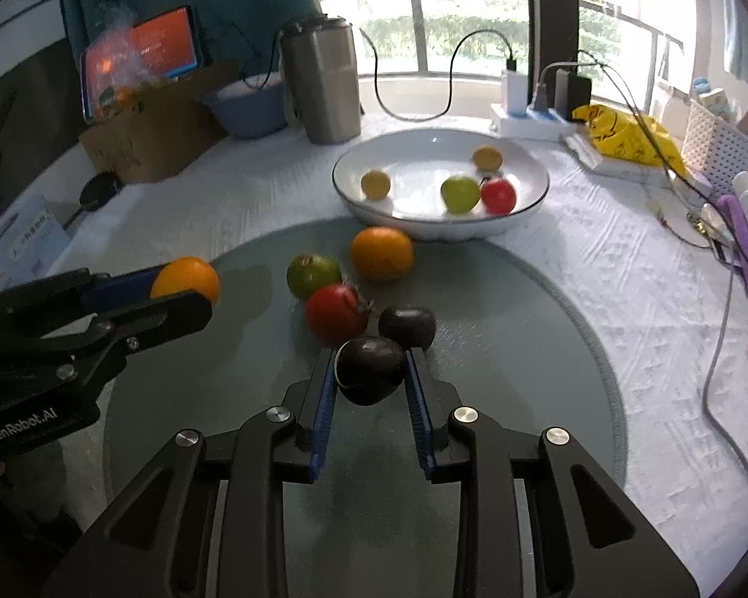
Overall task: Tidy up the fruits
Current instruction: 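Lift the orange with the left tool while the right tool carries the plum toward the bowl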
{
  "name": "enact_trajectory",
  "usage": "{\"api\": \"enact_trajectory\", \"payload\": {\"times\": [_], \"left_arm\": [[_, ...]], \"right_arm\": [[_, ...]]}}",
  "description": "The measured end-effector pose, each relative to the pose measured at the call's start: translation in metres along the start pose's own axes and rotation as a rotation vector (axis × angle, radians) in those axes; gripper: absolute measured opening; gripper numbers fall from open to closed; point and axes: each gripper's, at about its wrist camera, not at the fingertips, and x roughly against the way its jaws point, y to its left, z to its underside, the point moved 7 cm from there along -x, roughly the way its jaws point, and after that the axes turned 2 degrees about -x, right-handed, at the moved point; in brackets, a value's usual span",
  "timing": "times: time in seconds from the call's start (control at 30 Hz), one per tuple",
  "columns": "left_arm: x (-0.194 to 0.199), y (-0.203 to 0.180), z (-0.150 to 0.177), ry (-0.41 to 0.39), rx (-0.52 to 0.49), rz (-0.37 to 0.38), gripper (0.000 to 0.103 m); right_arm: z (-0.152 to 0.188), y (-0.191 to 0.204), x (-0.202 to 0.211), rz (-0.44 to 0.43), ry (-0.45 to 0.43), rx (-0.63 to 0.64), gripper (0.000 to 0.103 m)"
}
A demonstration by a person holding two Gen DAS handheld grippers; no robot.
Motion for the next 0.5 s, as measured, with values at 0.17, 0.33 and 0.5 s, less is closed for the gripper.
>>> {"api": "enact_trajectory", "payload": {"times": [0.17, 0.33, 0.5], "left_arm": [[0.002, -0.004, -0.009, -0.012, -0.012, -0.006, 0.034], [0.001, -0.007, -0.019, -0.022, -0.03, -0.01, 0.034], [-0.003, -0.01, -0.032, -0.031, -0.044, -0.01, 0.034]], "right_arm": [[-0.01, -0.005, 0.011, -0.006, -0.031, -0.006, 0.029], [-0.022, -0.011, 0.017, -0.008, -0.056, -0.01, 0.029], [-0.032, -0.019, 0.02, -0.008, -0.073, -0.014, 0.029]]}}
